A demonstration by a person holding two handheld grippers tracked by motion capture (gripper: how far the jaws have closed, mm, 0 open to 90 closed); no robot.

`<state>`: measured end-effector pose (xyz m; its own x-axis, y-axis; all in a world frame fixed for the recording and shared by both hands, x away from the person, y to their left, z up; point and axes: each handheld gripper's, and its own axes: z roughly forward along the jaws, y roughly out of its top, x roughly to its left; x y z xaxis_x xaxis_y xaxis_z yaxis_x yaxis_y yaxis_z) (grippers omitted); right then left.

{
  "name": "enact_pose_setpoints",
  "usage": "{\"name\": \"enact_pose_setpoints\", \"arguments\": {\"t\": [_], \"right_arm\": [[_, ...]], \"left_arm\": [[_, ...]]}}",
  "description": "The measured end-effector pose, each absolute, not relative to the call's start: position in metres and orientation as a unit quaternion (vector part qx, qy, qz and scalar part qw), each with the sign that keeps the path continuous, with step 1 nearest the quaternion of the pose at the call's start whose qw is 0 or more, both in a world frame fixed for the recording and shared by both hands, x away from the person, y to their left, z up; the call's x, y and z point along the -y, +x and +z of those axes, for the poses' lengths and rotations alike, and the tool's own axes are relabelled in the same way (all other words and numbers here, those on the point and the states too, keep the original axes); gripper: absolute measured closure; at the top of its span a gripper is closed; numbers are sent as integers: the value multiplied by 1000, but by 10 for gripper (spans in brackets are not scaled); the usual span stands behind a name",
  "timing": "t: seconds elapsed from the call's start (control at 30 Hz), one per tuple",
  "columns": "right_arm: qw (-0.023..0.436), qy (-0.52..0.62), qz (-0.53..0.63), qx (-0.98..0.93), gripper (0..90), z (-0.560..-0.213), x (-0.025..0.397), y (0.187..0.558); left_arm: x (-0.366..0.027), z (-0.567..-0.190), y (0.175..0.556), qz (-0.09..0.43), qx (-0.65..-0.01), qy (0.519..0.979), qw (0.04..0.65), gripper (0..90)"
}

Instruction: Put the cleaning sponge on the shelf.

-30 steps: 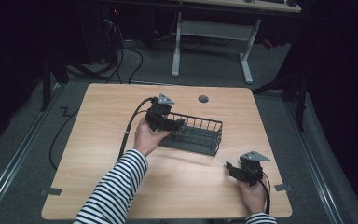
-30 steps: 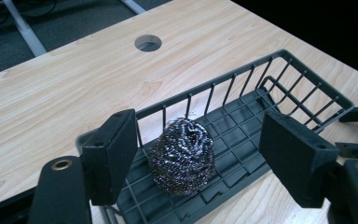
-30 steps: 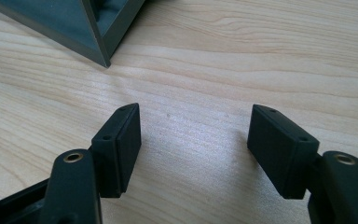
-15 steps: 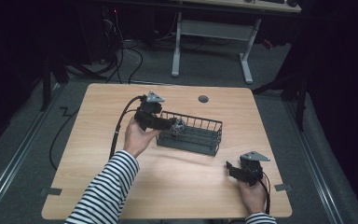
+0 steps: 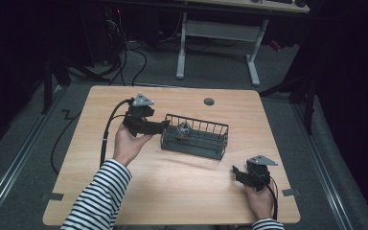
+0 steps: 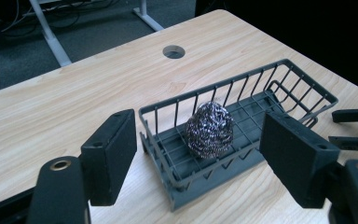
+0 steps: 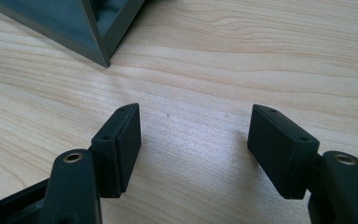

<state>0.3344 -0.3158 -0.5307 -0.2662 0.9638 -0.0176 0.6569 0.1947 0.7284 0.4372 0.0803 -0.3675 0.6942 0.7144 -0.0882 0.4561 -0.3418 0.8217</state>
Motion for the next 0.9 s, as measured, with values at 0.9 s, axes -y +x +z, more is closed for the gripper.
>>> {"name": "enact_pose_setpoints", "arguments": {"t": [0.9], "right_arm": [[247,553,311,-733,350,-531,316,334]], "left_arm": [[-129,-372,406,157,-386,794,443,276]]}}
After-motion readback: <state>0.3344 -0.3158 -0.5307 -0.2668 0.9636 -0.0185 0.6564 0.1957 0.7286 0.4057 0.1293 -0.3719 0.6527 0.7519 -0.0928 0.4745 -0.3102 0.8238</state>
